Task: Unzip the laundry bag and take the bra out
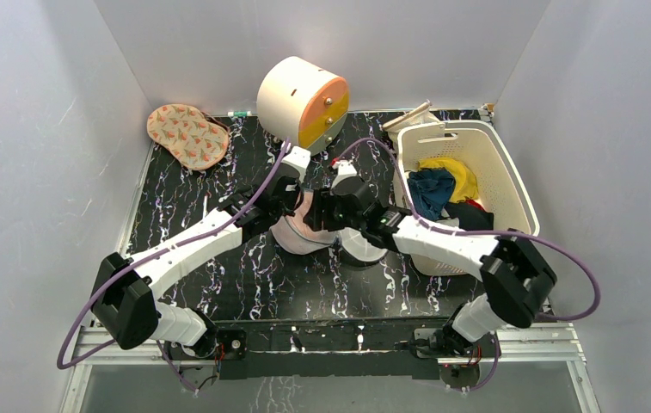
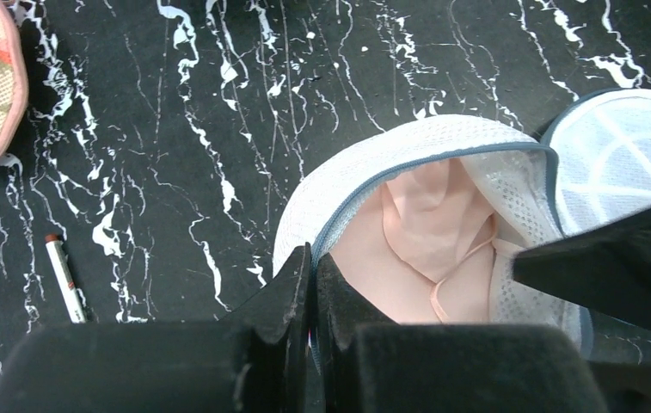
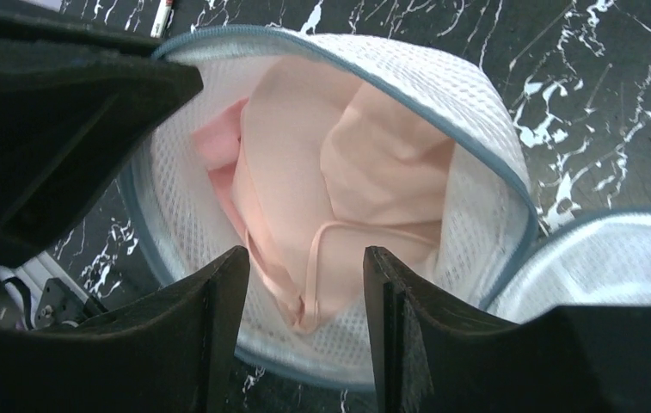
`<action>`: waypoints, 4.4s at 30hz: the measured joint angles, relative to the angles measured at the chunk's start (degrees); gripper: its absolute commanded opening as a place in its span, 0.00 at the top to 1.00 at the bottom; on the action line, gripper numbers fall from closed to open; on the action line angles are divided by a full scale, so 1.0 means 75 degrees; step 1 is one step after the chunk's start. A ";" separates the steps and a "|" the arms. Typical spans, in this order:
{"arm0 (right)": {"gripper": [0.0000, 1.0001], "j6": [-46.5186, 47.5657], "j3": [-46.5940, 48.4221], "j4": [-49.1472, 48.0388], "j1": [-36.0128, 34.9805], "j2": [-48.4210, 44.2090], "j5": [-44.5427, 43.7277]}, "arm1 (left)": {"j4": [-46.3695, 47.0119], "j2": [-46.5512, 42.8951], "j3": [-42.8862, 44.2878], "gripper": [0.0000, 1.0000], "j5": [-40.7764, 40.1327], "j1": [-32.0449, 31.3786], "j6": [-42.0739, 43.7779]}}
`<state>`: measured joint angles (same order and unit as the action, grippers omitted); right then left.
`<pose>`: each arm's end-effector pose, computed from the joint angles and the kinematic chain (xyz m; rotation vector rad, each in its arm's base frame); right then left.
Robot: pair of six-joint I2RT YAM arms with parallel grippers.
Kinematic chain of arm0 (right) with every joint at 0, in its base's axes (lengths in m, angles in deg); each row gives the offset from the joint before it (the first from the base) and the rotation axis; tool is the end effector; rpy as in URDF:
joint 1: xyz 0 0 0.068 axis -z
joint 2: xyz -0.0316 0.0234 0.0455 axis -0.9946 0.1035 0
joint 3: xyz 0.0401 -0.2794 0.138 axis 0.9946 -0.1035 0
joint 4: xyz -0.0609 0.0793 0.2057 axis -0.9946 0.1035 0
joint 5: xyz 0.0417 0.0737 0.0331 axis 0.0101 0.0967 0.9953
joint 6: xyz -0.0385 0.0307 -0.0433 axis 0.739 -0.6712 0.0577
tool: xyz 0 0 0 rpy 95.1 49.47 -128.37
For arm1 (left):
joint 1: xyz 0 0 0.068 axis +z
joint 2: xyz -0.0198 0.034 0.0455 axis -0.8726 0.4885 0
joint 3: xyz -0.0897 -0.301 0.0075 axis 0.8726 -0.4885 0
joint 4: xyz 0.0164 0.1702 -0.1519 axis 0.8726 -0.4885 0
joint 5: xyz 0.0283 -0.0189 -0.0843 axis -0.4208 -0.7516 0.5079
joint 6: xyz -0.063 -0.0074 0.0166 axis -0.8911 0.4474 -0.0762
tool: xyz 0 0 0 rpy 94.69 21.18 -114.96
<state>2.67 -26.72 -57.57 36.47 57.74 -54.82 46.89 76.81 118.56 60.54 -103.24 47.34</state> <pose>0.2088 0.2268 0.2988 -0.2668 2.2304 0.7807 0.2194 -0.1721 0.3406 0.4357 2.0268 -0.0483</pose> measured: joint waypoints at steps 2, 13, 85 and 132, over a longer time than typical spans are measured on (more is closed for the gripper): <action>0.53 0.0006 0.0140 -0.0143 0.0000 0.0312 -0.0026 | 0.0032 0.0000 0.0000 1.00 0.0143 0.0000 -0.0003; 0.51 -0.0169 0.0455 -0.1064 0.0242 0.1134 -0.0790 | 0.0041 0.0000 0.0000 1.00 0.0513 0.0000 -0.0029; 1.00 0.2017 0.3754 0.1454 0.0364 -0.3622 -0.2906 | 0.0149 -0.0073 -0.0117 1.00 0.0717 0.0507 -0.0026; 0.76 0.1711 0.2002 0.2192 0.5010 -0.1035 -0.3573 | 0.0143 -0.0128 -0.0117 1.00 0.0915 0.0557 -0.0146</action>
<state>15.50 -11.70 -41.13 74.04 49.98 -81.62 47.96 75.84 117.69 67.40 -99.06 46.24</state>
